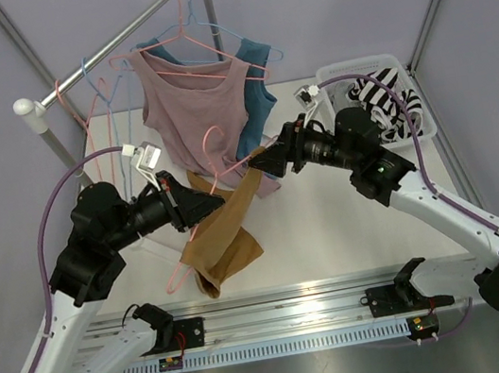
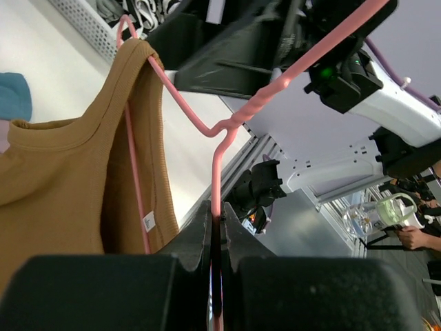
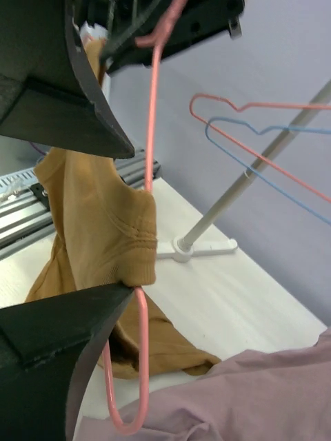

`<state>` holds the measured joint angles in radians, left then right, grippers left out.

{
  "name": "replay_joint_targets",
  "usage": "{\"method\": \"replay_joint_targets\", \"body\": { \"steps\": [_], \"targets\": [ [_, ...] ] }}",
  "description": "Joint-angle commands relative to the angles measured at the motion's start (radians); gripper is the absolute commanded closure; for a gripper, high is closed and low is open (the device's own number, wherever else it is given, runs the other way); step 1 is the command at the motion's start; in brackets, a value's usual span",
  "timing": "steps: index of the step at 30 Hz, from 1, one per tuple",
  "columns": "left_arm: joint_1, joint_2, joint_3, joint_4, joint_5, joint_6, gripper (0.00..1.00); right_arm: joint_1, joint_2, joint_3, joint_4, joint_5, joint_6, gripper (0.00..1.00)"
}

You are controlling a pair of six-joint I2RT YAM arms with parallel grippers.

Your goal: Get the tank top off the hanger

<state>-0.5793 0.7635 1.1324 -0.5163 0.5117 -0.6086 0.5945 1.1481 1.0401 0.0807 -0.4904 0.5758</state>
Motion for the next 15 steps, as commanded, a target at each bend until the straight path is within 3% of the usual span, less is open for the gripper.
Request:
{"method": "replay_joint_targets", "body": {
  "steps": [1,5,6,9,11,13,15],
  "targets": [
    [-0.004,-0.015,0.001,0.162,0.087,-0.008,1.00,0.053,0.056,0.076,0.002,0.189,-0.068,0.25],
    [-0.004,-0.009,0.003,0.156,0.071,0.007,1.00,0.062,0.059,0.087,-0.030,0.226,-0.097,0.55],
    [-0.004,-0.009,0.003,0.150,0.064,0.015,1.00,0.062,0.055,0.084,-0.032,0.230,-0.103,0.70],
    [-0.004,-0.009,0.016,0.104,0.013,0.047,1.00,0.062,0.045,0.071,-0.044,0.260,-0.122,0.87],
    [-0.004,-0.006,0.042,0.055,-0.039,0.078,1.00,0.062,0.038,0.063,-0.073,0.286,-0.136,0.88],
    [-0.004,-0.001,0.053,-0.002,-0.096,0.122,1.00,0.062,0.038,0.058,-0.116,0.355,-0.155,1.00],
    [-0.004,-0.003,0.058,-0.028,-0.101,0.159,1.00,0.060,0.041,0.063,-0.168,0.438,-0.192,1.00]
  ]
}}
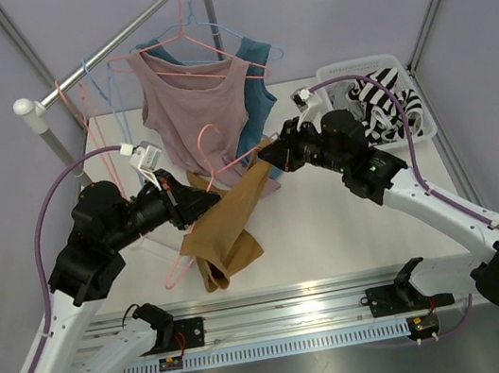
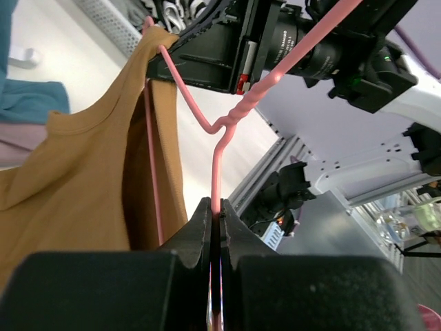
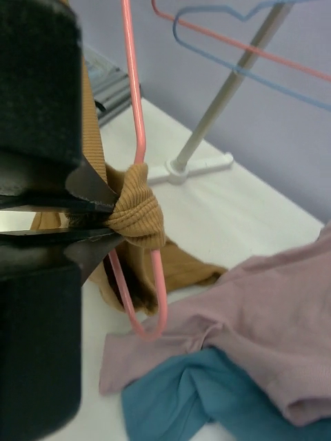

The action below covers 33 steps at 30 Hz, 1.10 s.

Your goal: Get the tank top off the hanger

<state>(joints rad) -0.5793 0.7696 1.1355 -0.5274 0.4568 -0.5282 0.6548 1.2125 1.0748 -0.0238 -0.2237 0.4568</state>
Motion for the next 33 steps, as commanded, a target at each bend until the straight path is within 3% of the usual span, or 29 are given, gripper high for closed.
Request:
{"method": "replay_joint_targets", "body": {
  "steps": [1,6,10,14,18,24,28,33],
  "targets": [
    [-0.004,-0.010,0.056,-0.026,-0.043,0.089,1.00,0.000,-0.016,0.033,-0.085,0.207,-0.087,1.00],
    [-0.004,-0.016,0.060,-0.066,0.049,0.151,1.00,-0.053,0.002,0.045,-0.180,0.320,-0.119,1.00],
    [-0.004,-0.038,0.044,-0.066,0.112,0.172,1.00,-0.206,0.013,0.030,-0.199,0.252,-0.083,1.00],
    [-0.004,-0.084,0.021,0.016,0.184,0.159,1.00,-0.265,0.045,0.045,-0.223,0.178,-0.098,1.00],
    [-0.004,-0.124,0.000,0.125,0.172,0.140,1.00,-0.276,0.076,0.062,-0.225,-0.030,-0.107,1.00],
    [-0.004,-0.150,-0.085,0.438,-0.052,0.073,1.00,-0.276,-0.017,-0.015,-0.021,-0.468,0.023,1.00],
    [-0.014,-0.064,-0.125,0.732,-0.125,0.068,1.00,-0.276,-0.086,-0.055,0.125,-0.684,0.138,1.00],
    [-0.105,0.114,-0.027,0.859,-0.239,0.158,1.00,-0.262,-0.181,-0.073,0.167,-0.835,0.169,1.00]
  ]
}}
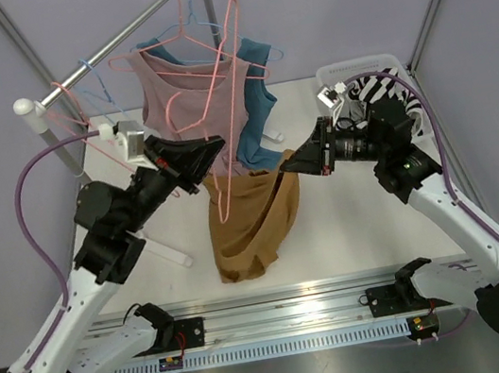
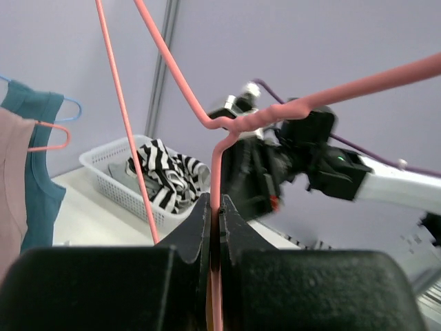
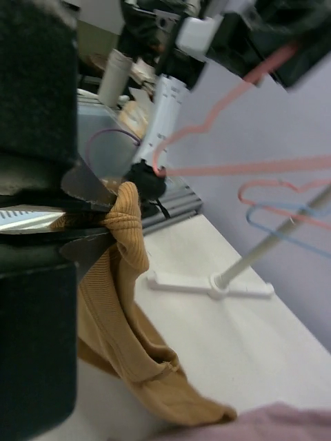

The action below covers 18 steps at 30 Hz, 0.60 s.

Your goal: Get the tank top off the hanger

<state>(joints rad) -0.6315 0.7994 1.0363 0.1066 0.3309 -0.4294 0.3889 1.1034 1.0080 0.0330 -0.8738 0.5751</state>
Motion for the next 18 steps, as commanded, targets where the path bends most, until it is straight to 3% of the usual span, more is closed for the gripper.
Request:
{"method": "replay_joint_targets", "body": {
  "steps": [1,3,6,9,12,13,18],
  "targets": [
    [-0.066,0.143,0.089,0.260,-0.150,0.095,1.00,0.007,-0.082,-0.006,0.093,-0.201,0.017,1.00],
    [-0.100,0.190,0.149,0.272,-0.202,0.113,1.00,0.008,-0.125,0.007,-0.072,-0.170,-0.052,1.00],
    [-0.158,0.242,0.197,0.262,-0.355,0.132,1.00,0.008,-0.184,0.046,-0.319,0.039,-0.208,1.00],
    [-0.223,0.254,0.237,0.198,-0.586,0.181,1.00,0.008,-0.237,0.057,-0.451,0.237,-0.279,1.00],
    [-0.289,0.264,0.264,0.112,-0.719,0.205,1.00,0.008,-0.278,0.043,-0.511,0.366,-0.299,1.00],
    [-0.307,0.262,0.268,0.098,-0.824,0.210,1.00,0.008,-0.284,0.032,-0.522,0.443,-0.299,1.00],
    [-0.439,0.219,0.228,0.088,-1.059,0.260,1.00,0.008,-0.260,0.012,-0.580,0.712,-0.265,1.00]
  ]
}}
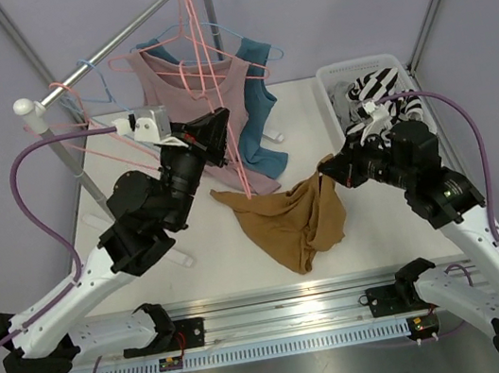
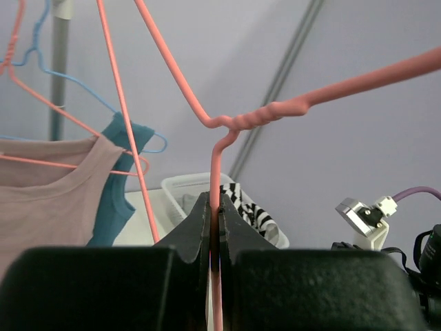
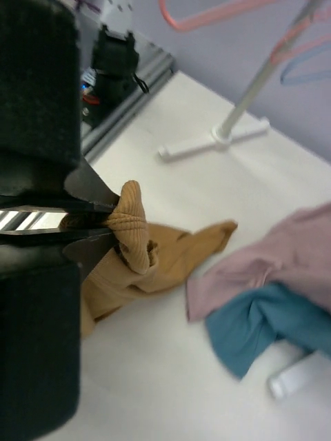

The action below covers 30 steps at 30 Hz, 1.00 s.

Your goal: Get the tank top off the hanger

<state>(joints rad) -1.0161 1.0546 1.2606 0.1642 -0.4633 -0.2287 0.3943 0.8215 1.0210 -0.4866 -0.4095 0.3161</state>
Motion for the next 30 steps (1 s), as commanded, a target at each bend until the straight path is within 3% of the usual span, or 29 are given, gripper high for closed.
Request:
{"method": "replay_joint_targets", "body": {
  "steps": [1,3,5,16,17,18,19,20,23,26,30],
  "targets": [
    [-0.074,-0.041,-0.004,0.026,-0.294,0.065,1.00,0.003,0.033,-0.007,-0.066,0.309,0.000,1.00],
    [-0.120,-0.067,-0.021,0.006,-0.366,0.072,1.00,0.003,0.083,-0.004,-0.087,0.337,0.003,1.00],
    [-0.143,-0.087,-0.029,-0.034,-0.409,0.059,1.00,0.003,0.123,-0.009,-0.063,0.272,0.001,1.00],
    [-0.148,-0.143,-0.006,-0.298,-0.606,-0.060,1.00,0.028,0.211,-0.036,0.023,0.189,0.034,1.00],
    [-0.148,-0.127,0.008,-0.311,-0.618,-0.064,1.00,0.029,0.220,-0.039,0.031,0.172,0.028,0.83],
    [-0.150,-0.114,0.025,-0.354,-0.647,-0.081,1.00,0.034,0.228,-0.036,0.028,0.163,0.025,0.59],
    [-0.148,-0.099,0.069,-0.382,-0.664,-0.090,1.00,0.034,0.237,-0.038,0.026,0.175,0.034,0.14],
    [-0.148,-0.061,0.097,-0.434,-0.681,-0.099,1.00,0.037,0.237,-0.042,0.034,0.185,0.040,0.01],
    [-0.112,0.005,0.209,-0.483,-0.658,-0.124,1.00,0.037,0.237,-0.052,0.042,0.193,0.040,0.01],
    [-0.035,0.106,0.354,-0.642,-0.572,-0.251,1.00,0.038,0.243,-0.047,0.046,0.166,0.041,0.01],
    [0.010,0.203,0.466,-0.667,-0.554,-0.348,1.00,0.037,0.232,-0.044,0.040,0.172,0.040,0.00]
  ]
}}
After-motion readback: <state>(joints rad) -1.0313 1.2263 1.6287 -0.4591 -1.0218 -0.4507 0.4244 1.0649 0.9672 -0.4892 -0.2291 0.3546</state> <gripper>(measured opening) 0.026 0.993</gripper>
